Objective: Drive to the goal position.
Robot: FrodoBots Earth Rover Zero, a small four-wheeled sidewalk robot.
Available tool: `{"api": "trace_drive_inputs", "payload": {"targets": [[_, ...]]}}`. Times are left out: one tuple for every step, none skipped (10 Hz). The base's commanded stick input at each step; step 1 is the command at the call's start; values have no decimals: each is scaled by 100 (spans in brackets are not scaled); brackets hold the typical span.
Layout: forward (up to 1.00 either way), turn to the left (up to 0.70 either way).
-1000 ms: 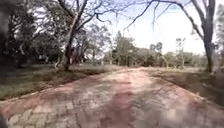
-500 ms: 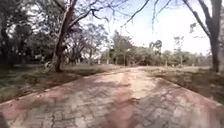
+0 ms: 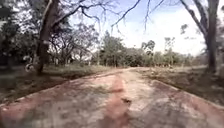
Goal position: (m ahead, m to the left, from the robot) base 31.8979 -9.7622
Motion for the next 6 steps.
{"api": "trace_drive_inputs", "payload": {"targets": [[85,0],[85,0],[85,0],[85,0],[85,0],[85,0]]}}
